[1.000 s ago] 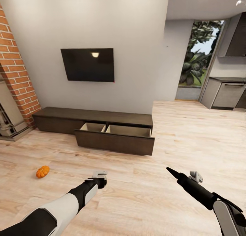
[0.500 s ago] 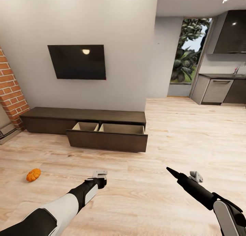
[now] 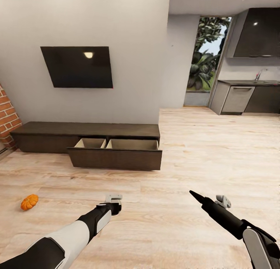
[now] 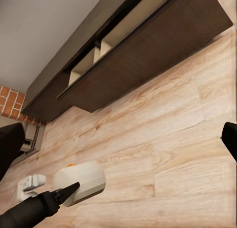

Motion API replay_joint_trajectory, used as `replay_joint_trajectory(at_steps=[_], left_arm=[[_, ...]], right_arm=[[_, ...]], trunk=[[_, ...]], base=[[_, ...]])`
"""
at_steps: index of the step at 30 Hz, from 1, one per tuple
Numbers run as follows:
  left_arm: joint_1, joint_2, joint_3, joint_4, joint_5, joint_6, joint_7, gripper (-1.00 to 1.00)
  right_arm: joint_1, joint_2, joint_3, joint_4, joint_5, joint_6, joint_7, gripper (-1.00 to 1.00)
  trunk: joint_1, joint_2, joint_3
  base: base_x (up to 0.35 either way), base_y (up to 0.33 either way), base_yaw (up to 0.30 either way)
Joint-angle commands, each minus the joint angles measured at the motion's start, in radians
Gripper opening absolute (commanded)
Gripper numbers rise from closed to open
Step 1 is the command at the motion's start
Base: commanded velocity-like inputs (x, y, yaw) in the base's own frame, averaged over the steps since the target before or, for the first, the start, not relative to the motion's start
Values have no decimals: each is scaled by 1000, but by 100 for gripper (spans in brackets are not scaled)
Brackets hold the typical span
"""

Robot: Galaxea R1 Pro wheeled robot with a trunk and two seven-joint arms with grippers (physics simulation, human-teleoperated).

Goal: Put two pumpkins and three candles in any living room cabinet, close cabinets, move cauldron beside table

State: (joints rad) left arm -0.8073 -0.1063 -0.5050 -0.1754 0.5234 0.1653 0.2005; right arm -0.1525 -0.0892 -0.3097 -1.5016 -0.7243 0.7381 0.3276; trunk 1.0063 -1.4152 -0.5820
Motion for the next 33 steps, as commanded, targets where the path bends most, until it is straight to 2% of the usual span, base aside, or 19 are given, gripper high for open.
replay_joint_trajectory(at_steps=[1,7,17,28,33], left_arm=[[-1,0,-9,-3,7,5,7,-100],[0,0,-9,-3,7,5,7,-100],[-1,0,-9,-3,7,5,7,-100],[0,0,-9,-3,7,5,7,-100],[0,0,-9,-3,7,5,7,-100]], right_arm=[[-1,0,-2,0,0,6,4,100],[-1,0,-2,0,0,6,4,100],[-1,0,-2,0,0,6,4,100],[-1,0,-1,0,0,4,4,100],[-1,0,-1,0,0,4,4,100]], trunk=[[0,-1,-2],[0,-1,-11],[0,-1,-27],[0,-1,-45],[0,-1,-53]], base=[[0,0,-128],[15,1,-127],[139,87,-93],[14,14,-62],[1,180,-48]])
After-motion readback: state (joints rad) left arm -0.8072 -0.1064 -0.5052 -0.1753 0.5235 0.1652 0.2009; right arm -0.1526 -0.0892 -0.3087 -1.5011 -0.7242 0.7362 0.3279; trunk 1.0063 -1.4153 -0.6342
